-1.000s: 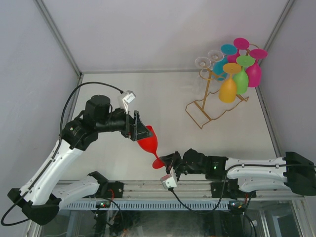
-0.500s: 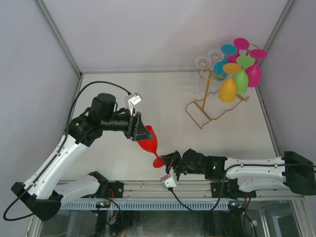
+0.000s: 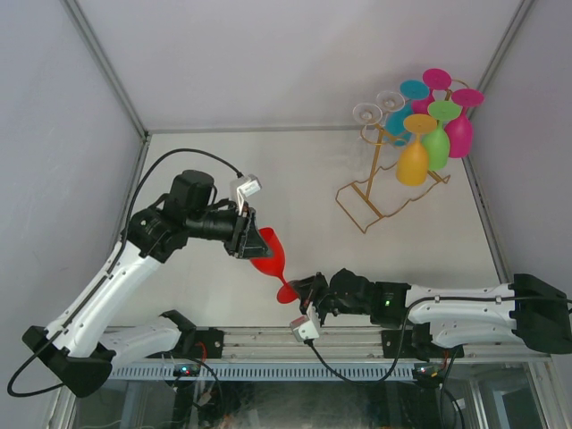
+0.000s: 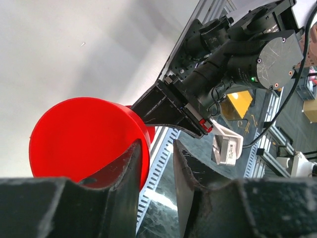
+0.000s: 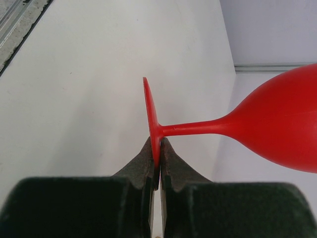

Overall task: Take the wine glass off the wine glass rack
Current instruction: Place the wine glass at the center of the board.

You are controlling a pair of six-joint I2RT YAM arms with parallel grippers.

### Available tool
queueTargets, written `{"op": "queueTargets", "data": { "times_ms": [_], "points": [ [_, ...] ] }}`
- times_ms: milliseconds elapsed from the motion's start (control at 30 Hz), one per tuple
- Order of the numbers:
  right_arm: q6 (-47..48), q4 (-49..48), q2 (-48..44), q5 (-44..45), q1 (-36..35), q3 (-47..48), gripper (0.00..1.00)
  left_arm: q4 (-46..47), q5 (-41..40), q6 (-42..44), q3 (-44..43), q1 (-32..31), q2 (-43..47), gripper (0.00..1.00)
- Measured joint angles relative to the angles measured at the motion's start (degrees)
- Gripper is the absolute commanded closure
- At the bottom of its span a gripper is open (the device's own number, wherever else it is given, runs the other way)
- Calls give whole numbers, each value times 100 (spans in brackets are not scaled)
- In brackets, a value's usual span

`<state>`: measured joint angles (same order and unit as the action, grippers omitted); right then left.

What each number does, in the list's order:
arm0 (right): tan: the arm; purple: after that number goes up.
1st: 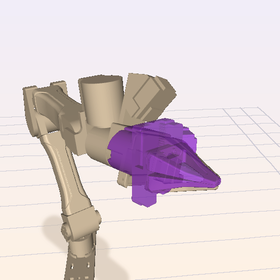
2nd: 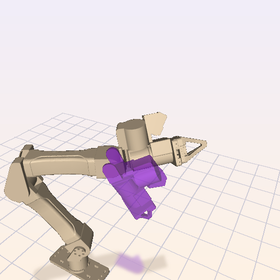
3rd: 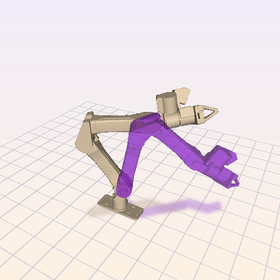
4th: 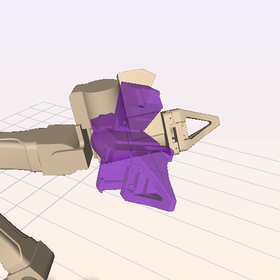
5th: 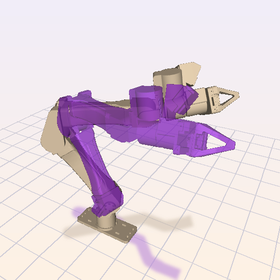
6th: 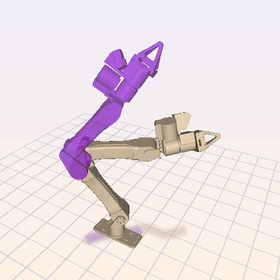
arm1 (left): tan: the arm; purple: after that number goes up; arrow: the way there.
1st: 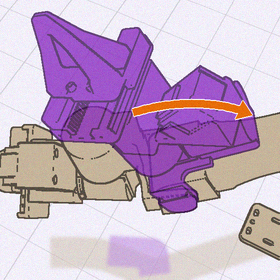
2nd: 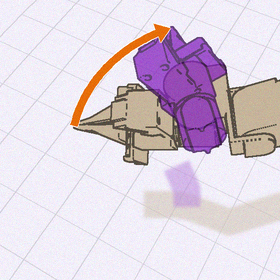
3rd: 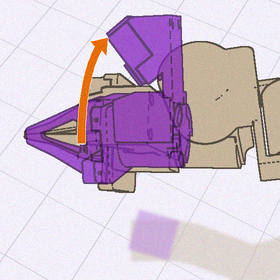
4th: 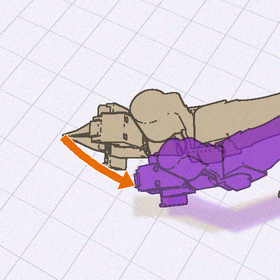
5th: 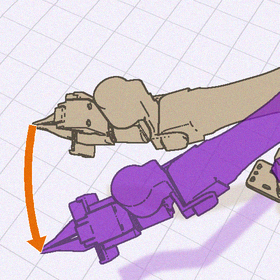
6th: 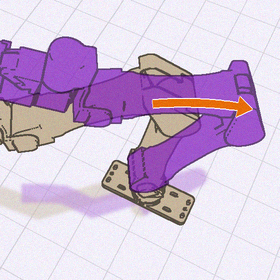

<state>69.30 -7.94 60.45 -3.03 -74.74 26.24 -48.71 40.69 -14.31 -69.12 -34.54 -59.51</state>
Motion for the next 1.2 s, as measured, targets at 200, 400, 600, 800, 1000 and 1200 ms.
{"op": "queueTargets", "data": {
  "times_ms": [200,400,600,800,1000,1200],
  "points": [
    [0,-15,11,-4,4,0,100,-22,129,188,20,9,-22,80],
    [2,-44,11,-2,2,0,100,0,201,297,59,24,4,97],
    [28,-46,11,22,2,-7,100,9,295,448,101,33,70,75],
    [83,-87,9,44,-4,-7,100,15,352,485,129,33,146,83],
    [85,-68,9,66,-55,-7,100,15,348,560,188,37,166,100],
    [39,-162,7,168,-85,-4,74,-15,256,640,188,31,372,100]
  ]
}}
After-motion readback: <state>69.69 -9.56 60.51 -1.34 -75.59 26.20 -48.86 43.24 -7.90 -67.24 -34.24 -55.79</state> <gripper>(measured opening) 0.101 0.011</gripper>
